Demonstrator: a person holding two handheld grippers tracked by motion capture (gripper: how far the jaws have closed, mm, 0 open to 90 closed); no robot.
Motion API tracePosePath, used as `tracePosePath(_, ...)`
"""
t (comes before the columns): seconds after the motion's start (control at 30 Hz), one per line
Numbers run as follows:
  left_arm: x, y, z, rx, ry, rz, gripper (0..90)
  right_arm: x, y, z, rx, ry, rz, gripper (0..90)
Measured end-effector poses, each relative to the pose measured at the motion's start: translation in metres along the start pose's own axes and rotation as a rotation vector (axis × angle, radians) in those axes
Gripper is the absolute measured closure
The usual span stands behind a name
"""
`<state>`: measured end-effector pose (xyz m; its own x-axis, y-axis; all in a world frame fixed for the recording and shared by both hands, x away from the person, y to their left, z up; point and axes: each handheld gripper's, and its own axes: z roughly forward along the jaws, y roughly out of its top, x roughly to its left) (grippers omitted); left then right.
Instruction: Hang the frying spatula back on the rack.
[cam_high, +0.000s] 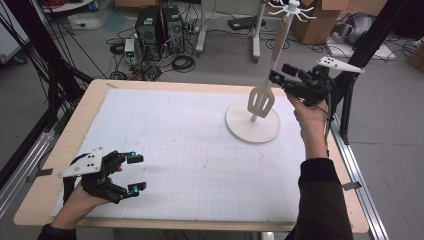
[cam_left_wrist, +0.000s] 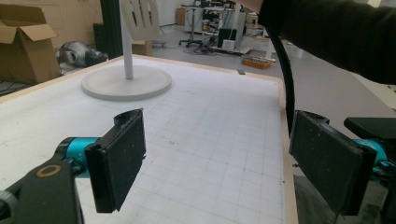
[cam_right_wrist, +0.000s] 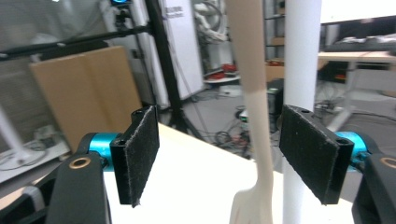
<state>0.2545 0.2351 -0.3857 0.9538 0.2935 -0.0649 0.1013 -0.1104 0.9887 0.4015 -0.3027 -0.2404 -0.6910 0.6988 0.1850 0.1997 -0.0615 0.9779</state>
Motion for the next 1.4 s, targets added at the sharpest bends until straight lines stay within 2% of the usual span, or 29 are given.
tracePosePath(0.1,0.001,0.0,0.0,0.004,0.002,0.0,19.0,0.004,-0.005,-0.008,0.009,0.018,-0.006,24.4)
tracePosePath(0.13,0.001,-0.001,0.0,0.004,0.002,0.0,19.0,0.009,-0.012,-0.014,0.023,0.059,-0.01,21.7)
tracePosePath(0.27,0.003,-0.003,0.0,0.007,0.01,-0.008,19.0,0.018,-0.025,-0.023,0.046,0.091,-0.032,19.7)
tracePosePath(0.4,0.005,-0.005,-0.002,0.006,0.014,-0.013,19.0,0.031,-0.046,-0.033,0.066,0.132,-0.047,17.8)
tracePosePath(0.43,0.006,-0.006,-0.003,0.006,0.017,-0.015,19.0,0.036,-0.056,-0.037,0.076,0.147,-0.047,16.3)
tracePosePath(0.47,0.006,-0.006,-0.003,0.006,0.022,-0.011,19.0,0.036,-0.056,-0.037,0.076,0.147,-0.047,16.3)
tracePosePath(0.6,0.009,-0.008,-0.005,0.007,0.03,-0.017,18.9,0.044,-0.079,-0.041,0.108,0.182,-0.058,15.0)
tracePosePath(0.7,0.011,-0.011,-0.007,0.004,0.036,-0.022,18.9,0.052,-0.097,-0.049,0.11,0.212,-0.066,14.7)
tracePosePath(0.93,0.015,-0.015,-0.009,0.004,0.059,-0.034,18.9,0.066,-0.134,-0.06,0.118,0.241,-0.083,14.2)
tracePosePath(1.17,0.016,-0.017,-0.01,0.004,0.06,-0.028,18.9,0.073,-0.159,-0.065,0.113,0.255,-0.115,14.2)
tracePosePath(1.4,0.016,-0.019,-0.015,-0.014,0.065,-0.012,19.7,0.079,-0.178,-0.058,0.176,0.276,-0.147,14.1)
